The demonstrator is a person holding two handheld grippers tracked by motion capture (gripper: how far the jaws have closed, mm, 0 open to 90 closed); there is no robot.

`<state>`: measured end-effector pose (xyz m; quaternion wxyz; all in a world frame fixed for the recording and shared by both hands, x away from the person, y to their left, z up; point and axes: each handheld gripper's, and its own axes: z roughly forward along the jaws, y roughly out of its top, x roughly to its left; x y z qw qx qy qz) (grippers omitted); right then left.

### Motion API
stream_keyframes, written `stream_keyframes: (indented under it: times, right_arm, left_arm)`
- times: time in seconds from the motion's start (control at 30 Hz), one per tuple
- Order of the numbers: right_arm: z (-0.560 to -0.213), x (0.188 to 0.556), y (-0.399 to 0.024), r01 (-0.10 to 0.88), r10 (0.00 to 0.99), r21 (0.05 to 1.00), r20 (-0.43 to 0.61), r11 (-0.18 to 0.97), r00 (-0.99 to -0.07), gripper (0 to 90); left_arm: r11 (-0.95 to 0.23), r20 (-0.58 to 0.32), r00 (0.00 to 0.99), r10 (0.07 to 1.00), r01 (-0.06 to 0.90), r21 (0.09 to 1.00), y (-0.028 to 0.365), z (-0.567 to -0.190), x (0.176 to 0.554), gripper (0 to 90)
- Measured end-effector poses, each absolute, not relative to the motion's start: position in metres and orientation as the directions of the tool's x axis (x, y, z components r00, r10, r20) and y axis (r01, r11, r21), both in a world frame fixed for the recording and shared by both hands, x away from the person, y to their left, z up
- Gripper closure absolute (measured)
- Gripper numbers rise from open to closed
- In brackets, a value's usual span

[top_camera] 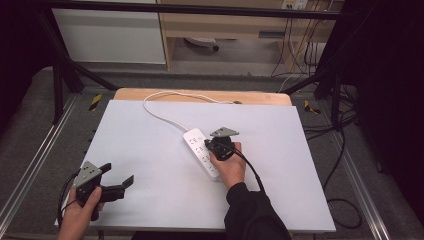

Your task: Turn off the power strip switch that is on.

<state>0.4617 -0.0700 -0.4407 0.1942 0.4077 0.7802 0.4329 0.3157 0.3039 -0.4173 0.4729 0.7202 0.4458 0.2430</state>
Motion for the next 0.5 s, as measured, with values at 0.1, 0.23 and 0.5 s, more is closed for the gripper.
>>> stream_keyframes:
  times: [0.1,0.23,0.5]
  right_arm:
    - [-0.4398,0.4611,-0.0678,0.462,0.807,0.831,0.027,0.310,-0.591,90.0]
    - [-0.4400,0.4596,-0.0657,0.442,0.804,0.832,-0.008,0.335,-0.594,90.0]
    - [-0.4397,0.4584,-0.0632,0.431,0.804,0.829,-0.036,0.355,-0.594,90.0]
  left_arm:
    - [-0.153,-0.072,0.483,0.873,0.410,0.899,0.3040,-0.4168,0.3151,5.5]
    - [-0.154,-0.072,0.483,0.872,0.412,0.898,0.3040,-0.4169,0.3151,5.5]
    - [-0.154,-0.073,0.485,0.872,0.412,0.898,0.3037,-0.4170,0.3150,5.5]
